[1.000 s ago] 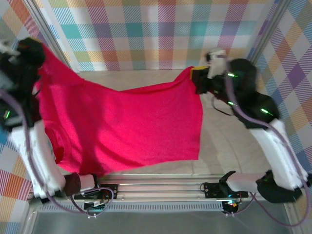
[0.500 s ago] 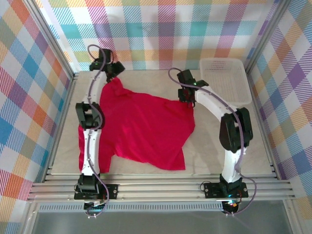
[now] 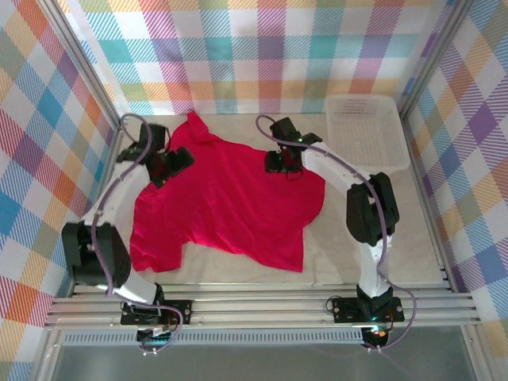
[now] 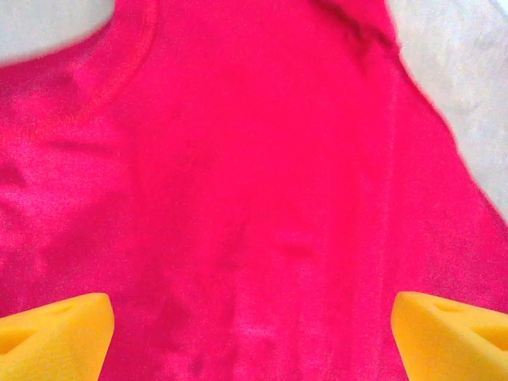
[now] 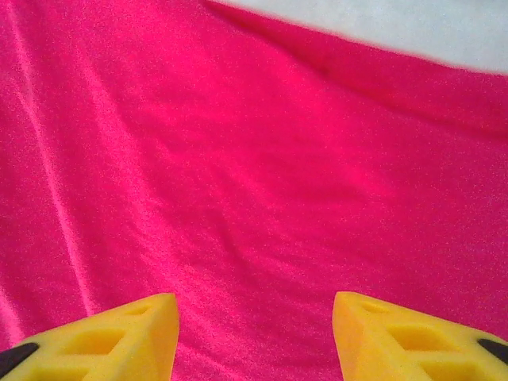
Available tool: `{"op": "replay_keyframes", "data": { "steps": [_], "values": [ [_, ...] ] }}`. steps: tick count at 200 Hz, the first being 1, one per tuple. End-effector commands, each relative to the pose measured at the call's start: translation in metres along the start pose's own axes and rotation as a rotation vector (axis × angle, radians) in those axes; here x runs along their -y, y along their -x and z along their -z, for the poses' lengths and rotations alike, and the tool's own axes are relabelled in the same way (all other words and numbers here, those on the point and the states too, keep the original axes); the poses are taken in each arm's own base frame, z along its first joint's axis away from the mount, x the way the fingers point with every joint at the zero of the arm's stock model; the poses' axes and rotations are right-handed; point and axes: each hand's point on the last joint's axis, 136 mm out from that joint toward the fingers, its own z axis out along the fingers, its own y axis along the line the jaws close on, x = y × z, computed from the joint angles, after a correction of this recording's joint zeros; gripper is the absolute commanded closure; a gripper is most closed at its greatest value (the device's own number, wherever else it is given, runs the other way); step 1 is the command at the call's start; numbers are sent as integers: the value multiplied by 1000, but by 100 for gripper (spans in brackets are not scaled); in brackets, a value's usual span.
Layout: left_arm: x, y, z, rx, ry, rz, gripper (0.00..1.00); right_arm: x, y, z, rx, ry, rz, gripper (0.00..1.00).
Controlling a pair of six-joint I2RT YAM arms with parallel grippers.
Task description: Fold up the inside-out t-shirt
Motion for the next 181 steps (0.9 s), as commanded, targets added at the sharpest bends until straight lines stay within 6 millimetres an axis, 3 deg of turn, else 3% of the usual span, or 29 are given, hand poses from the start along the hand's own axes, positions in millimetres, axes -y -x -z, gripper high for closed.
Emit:
{"op": "replay_keyframes", "data": {
  "steps": [1,14,31,53,87,98,117,133,146,162,181],
  "values": [
    [-30,-42,-43,-89,21,66,11,0,-17,-29,-93,63,-14,50],
    [-52,-55,-58,-119,88,73,11,13,-30,-40,-136,47,-42,50],
    [-72,-58,-80,-154,178,78,11,32,-55,-48,-193,16,-88,50],
    [-76,-46,-117,-189,246,65,12,50,-101,-53,-274,-17,-142,51],
    [-36,-14,-174,-242,298,-39,13,49,-187,-49,-418,-9,-233,55],
    [-14,-3,-186,-239,285,-65,13,40,-209,-39,-434,-14,-226,56],
    [21,3,-200,-235,242,-93,13,4,-236,-16,-418,18,-190,56],
    [57,3,-204,-235,174,-142,13,-41,-240,8,-374,107,-123,56],
    [95,-1,-196,-249,78,-227,12,-64,-226,28,-306,165,-80,55],
    [125,-2,-172,-249,26,-362,11,-59,-193,48,-202,131,-62,54],
    [121,14,-132,-200,65,-417,9,-42,-150,57,-104,109,-60,53]
  ]
}}
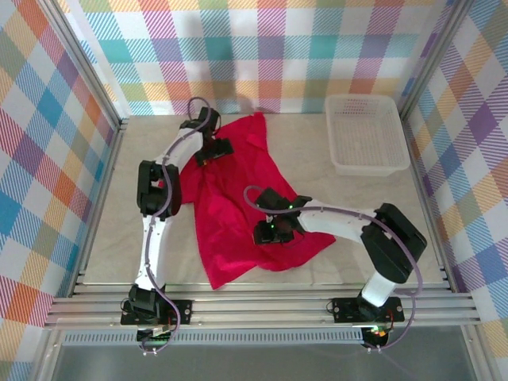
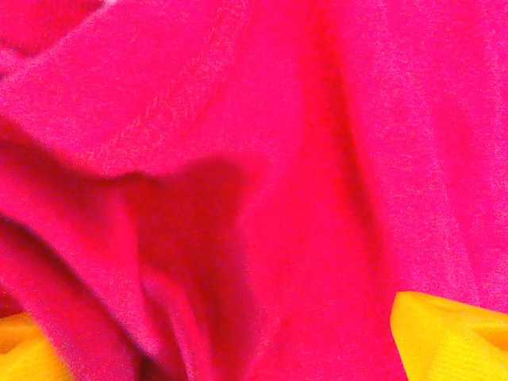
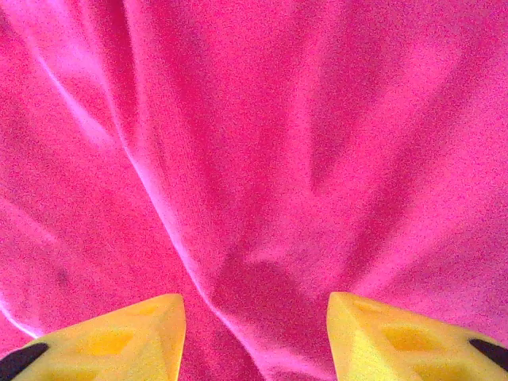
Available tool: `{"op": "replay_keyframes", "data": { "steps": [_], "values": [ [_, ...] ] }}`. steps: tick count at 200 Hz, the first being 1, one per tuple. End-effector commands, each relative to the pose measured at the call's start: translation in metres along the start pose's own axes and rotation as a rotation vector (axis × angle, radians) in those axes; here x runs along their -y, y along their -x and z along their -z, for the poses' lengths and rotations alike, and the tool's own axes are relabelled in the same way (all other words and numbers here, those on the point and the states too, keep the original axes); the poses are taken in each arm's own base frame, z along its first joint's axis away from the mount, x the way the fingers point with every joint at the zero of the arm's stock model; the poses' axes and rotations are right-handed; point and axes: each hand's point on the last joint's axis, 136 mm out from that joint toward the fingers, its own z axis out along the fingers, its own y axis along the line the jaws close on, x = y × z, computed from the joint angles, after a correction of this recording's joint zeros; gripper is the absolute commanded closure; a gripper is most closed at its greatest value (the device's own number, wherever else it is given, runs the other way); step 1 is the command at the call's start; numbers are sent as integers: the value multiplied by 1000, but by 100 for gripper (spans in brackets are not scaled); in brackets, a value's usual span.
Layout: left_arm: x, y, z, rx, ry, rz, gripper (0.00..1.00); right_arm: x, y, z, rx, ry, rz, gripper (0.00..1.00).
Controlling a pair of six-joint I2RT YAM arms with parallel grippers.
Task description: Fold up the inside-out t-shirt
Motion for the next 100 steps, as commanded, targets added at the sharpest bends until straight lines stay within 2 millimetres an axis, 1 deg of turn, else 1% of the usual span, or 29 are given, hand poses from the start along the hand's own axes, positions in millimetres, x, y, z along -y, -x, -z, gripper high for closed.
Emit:
{"op": "replay_keyframes", "data": {
  "steps": [1,10,17,23,32,38,46,49,59,72,87,100],
  "values": [
    [4,-5,61,-7,17,-135,9,19,59,42,168,-37,-47,53],
    [-10,-2,81,24,54,-123,8,26,75,44,180,-28,-61,54],
    [-21,2,98,52,67,-101,8,28,87,42,189,-24,-55,54],
    [-30,3,108,71,67,-79,8,29,97,39,195,-23,-44,55],
    [-43,2,120,95,61,-42,9,29,111,33,194,-13,-33,56],
    [-50,-1,125,105,56,-18,9,27,121,29,190,0,-25,57],
    [-59,-5,126,117,47,12,10,27,130,19,174,0,-22,58],
    [-63,-8,126,119,44,25,10,27,135,19,175,3,-20,58],
    [-75,-15,119,117,41,69,11,30,144,6,146,-1,-22,58],
    [-91,-25,101,78,46,127,12,36,149,-7,117,-10,-35,59],
    [-114,-30,77,30,72,201,15,45,147,-17,86,-21,-58,59],
    [-134,-28,54,1,98,264,17,53,137,-25,60,-38,-70,59]
  ]
}}
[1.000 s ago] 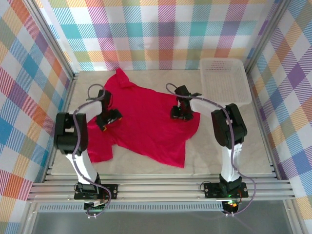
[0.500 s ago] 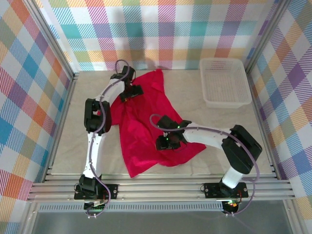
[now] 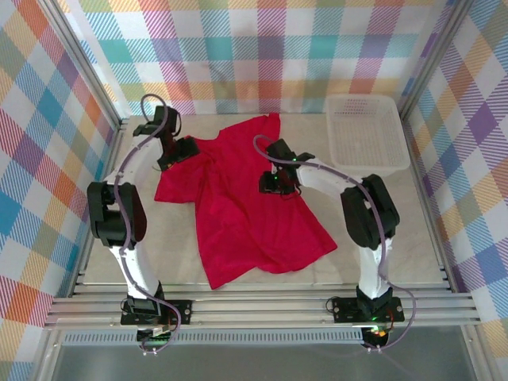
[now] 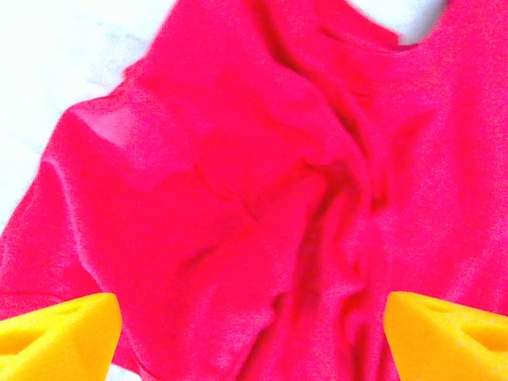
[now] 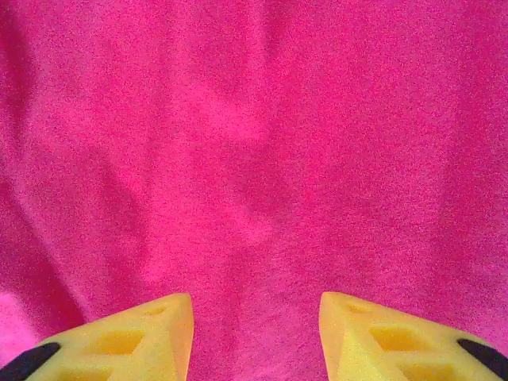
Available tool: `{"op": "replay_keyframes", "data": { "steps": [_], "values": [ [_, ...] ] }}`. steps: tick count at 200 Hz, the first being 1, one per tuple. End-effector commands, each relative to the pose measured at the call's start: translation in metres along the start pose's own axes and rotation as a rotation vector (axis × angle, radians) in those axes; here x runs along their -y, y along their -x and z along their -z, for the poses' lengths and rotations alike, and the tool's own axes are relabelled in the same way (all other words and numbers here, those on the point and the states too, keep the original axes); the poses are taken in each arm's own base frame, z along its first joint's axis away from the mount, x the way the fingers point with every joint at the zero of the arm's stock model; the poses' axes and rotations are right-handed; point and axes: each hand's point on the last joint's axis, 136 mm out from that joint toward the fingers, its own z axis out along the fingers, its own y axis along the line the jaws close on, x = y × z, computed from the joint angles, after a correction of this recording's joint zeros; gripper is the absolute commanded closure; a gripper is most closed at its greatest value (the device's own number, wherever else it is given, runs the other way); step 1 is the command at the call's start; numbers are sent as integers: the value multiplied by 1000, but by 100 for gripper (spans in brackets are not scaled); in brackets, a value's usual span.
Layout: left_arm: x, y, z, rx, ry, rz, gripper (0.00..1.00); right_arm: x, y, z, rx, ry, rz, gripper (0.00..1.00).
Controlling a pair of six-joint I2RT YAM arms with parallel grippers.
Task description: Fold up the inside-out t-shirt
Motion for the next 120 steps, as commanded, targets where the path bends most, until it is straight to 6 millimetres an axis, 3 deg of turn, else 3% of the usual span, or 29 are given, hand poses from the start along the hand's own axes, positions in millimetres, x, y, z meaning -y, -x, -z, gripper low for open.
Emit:
{"op": "replay_keyframes", "data": {
  "steps": [1,18,40,63,78,95,120],
  "values": [
    [-30,-17,-62,-107,56,117,17,11,-19,-5,-77,-14,8,59],
    [-45,-8,-92,-136,85,182,20,21,-38,-8,-109,-25,-16,59],
    [-54,9,-120,-158,107,224,22,30,-79,-6,-171,-19,-66,61],
    [-64,33,-143,-155,131,245,23,20,-129,6,-217,-1,-82,62],
    [-73,52,-150,-143,164,246,23,14,-149,16,-218,-1,-80,61],
    [-72,75,-145,-120,149,246,24,16,-144,26,-184,-19,-77,61],
    [-47,105,-110,-23,79,219,24,12,-94,47,-80,-74,5,57]
  ]
}}
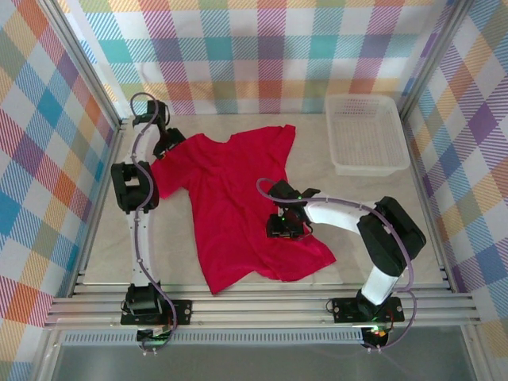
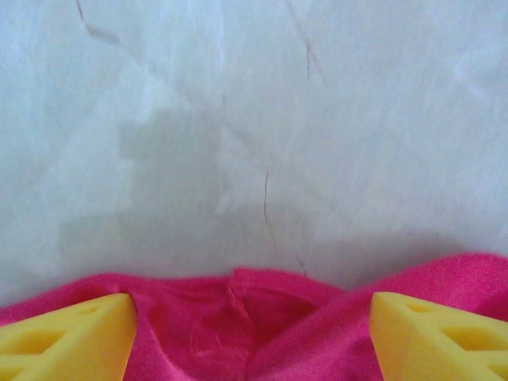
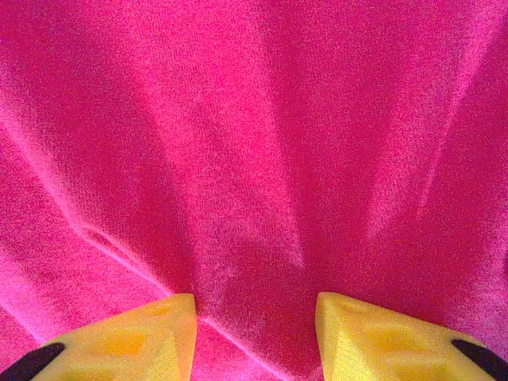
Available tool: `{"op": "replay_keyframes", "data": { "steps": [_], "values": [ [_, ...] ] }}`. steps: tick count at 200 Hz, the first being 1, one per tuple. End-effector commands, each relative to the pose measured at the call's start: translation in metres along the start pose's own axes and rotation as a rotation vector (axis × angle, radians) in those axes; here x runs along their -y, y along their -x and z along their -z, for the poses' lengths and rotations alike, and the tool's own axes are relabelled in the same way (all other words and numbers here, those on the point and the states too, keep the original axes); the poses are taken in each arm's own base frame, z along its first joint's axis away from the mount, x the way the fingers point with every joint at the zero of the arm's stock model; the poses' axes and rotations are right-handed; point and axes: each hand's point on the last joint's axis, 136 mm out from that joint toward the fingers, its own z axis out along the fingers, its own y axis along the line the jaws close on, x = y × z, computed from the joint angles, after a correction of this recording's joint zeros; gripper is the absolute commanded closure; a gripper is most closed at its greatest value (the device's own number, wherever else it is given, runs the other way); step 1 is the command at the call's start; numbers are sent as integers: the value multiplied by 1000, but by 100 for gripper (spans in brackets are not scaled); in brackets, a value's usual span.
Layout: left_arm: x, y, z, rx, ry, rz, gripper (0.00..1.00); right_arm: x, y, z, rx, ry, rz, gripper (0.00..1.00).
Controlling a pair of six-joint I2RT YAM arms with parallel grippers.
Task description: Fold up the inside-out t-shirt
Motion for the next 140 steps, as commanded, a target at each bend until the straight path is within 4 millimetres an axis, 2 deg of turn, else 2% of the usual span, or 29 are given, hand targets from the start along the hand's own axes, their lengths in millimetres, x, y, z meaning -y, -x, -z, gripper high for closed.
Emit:
{"op": "replay_keyframes", "data": {
  "steps": [1,16,20,35,48,51,62,79,97,116,140],
  "values": [
    [-4,-4,18,-34,23,-16,24,-2,47,35,123,-48,14,56],
    [13,1,56,38,21,-69,23,-6,86,55,205,-55,39,52],
    [17,-2,64,55,30,-90,23,-5,97,60,230,-62,36,51],
    [36,-10,109,146,17,-151,22,2,142,73,327,-98,29,49],
    [50,-39,129,163,-30,-189,21,11,178,75,398,-160,37,47],
    [54,-45,138,172,-51,-192,21,11,187,75,415,-169,43,47],
    [62,-75,152,163,-113,-201,21,10,215,72,446,-207,74,46],
    [66,-122,157,120,-211,-181,21,9,249,59,464,-283,138,44],
    [59,-164,152,63,-279,-150,21,12,277,42,465,-364,193,44],
    [46,-193,143,6,-266,-158,21,14,296,27,461,-416,235,44],
    [31,-216,135,-38,-231,-176,21,17,312,15,478,-442,249,45]
  ]
}}
